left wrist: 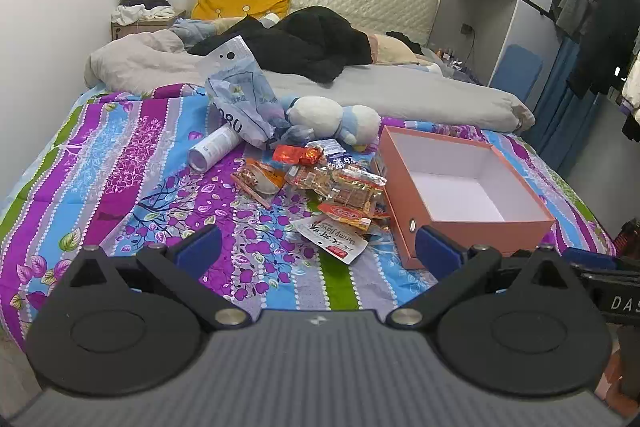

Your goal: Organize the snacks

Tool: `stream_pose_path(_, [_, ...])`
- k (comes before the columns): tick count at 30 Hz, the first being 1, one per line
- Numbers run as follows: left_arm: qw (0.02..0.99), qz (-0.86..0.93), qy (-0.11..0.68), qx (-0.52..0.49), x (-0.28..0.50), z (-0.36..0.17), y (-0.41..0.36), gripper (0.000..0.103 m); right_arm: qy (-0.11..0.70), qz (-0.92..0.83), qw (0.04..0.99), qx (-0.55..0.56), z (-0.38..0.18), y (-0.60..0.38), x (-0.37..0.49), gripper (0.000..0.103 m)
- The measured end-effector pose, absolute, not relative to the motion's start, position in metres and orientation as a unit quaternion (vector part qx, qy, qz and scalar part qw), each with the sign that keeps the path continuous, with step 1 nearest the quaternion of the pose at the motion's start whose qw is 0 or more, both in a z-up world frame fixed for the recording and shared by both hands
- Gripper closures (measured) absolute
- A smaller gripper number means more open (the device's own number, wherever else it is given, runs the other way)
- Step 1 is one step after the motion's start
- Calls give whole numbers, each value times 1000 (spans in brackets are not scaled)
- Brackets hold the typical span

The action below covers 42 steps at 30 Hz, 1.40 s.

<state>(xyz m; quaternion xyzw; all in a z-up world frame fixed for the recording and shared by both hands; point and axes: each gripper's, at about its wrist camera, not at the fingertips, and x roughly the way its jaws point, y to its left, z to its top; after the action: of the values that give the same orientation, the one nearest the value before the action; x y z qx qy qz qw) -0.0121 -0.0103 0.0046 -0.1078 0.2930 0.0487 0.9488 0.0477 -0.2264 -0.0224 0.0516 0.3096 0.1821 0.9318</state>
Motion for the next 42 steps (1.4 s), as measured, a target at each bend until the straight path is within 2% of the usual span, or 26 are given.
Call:
stream_pose_path(20, [950,60,291,-90,-10,-1,-11,0,317,169,932,51,-32,-224,49,0])
stream_pose_path(42, [936,58,333,-102,21,-48,-5,0,346,155,924,51,-68,-225,71,0])
